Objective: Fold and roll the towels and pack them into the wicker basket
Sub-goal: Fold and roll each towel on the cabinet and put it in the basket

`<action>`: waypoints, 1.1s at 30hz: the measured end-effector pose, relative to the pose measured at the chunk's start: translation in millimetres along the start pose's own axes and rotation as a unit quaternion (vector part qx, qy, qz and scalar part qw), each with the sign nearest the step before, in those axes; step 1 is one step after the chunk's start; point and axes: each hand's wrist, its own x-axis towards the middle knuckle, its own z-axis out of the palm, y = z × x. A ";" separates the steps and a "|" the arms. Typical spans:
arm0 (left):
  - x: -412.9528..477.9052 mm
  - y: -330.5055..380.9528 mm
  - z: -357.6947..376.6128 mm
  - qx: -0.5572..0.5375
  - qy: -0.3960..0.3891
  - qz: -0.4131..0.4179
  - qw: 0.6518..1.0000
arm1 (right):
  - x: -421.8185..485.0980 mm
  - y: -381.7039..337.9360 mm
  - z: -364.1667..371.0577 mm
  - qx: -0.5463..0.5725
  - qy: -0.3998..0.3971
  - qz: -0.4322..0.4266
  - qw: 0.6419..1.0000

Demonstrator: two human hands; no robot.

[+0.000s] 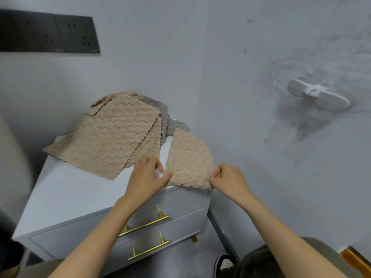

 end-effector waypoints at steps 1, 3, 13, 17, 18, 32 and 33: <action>-0.4 0.7 -0.6 -0.014 0.012 0.034 0.999 | -1.3 -0.4 1.5 -0.008 0.013 -0.014 1.000; -0.4 2.4 -1.1 -0.006 0.026 0.148 0.989 | -2.3 -1.2 5.8 -0.028 0.058 -0.071 0.995; -7.6 -2.7 -5.2 0.046 -0.069 0.205 0.975 | -17.8 4.8 25.3 -0.157 0.122 -0.341 0.919; -9.3 -4.8 -9.0 0.058 -0.107 0.185 0.975 | -24.1 7.9 25.1 -0.237 0.116 -0.363 0.894; -9.9 -4.1 -9.8 0.054 -0.110 0.180 0.976 | -23.4 8.2 26.0 -0.247 0.128 -0.361 0.890; -16.4 -5.2 -5.3 0.036 -0.045 0.217 0.975 | -15.6 11.4 -10.1 -0.129 0.089 -0.290 0.944; -15.4 -3.3 -5.5 0.014 -0.045 0.196 0.980 | -13.2 13.1 -11.8 -0.103 0.078 -0.262 0.957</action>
